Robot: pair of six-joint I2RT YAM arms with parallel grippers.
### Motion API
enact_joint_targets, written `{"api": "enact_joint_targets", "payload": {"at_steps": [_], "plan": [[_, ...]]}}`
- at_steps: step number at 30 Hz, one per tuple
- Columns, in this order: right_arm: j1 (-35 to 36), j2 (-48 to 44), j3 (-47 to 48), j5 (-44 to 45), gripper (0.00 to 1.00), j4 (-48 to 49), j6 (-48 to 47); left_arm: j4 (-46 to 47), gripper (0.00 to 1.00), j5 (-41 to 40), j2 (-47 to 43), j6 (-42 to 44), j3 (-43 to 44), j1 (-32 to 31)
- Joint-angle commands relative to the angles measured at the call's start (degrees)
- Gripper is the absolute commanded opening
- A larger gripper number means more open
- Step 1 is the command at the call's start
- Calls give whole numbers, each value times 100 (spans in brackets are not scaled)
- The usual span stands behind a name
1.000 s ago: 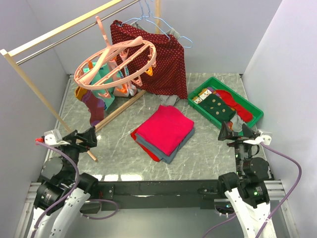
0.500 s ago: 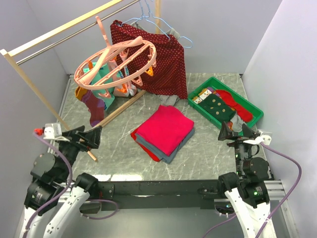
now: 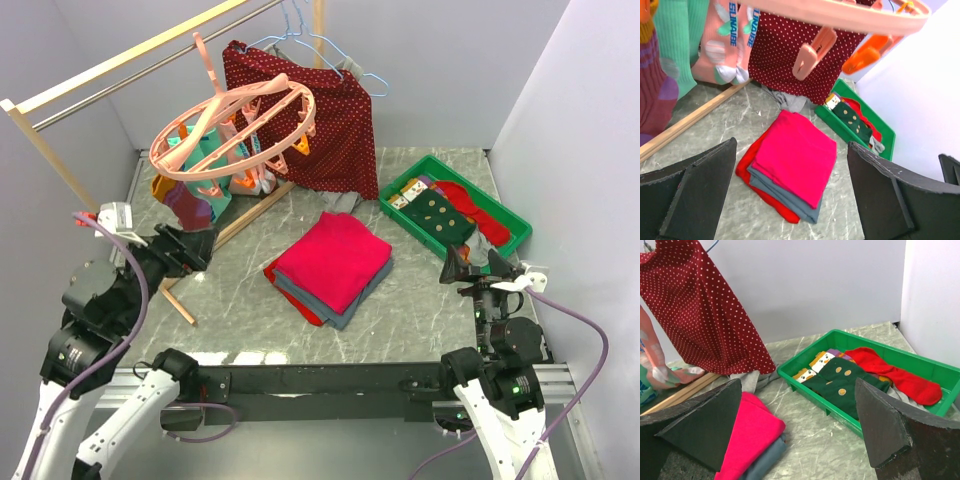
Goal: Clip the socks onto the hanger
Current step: Open the clamp at the hanger.
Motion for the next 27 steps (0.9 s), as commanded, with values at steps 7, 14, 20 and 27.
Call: {"api": "enact_joint_targets", "payload": {"at_steps": [7, 14, 20, 27], "plan": [[44, -370, -18, -109, 100, 76, -37, -418, 96, -505, 1115, -285, 1381, 19], [44, -274, -18, -250, 100, 120, -54, -569, 95, -611, 1468, -514, 1830, 19], [36, -238, -9, -320, 100, 102, -72, -551, 98, -944, 1661, -382, 1812, -7], [44, -142, 8, -784, 100, 155, -142, -314, 98, -998, 1740, -57, 1681, -95]]}}
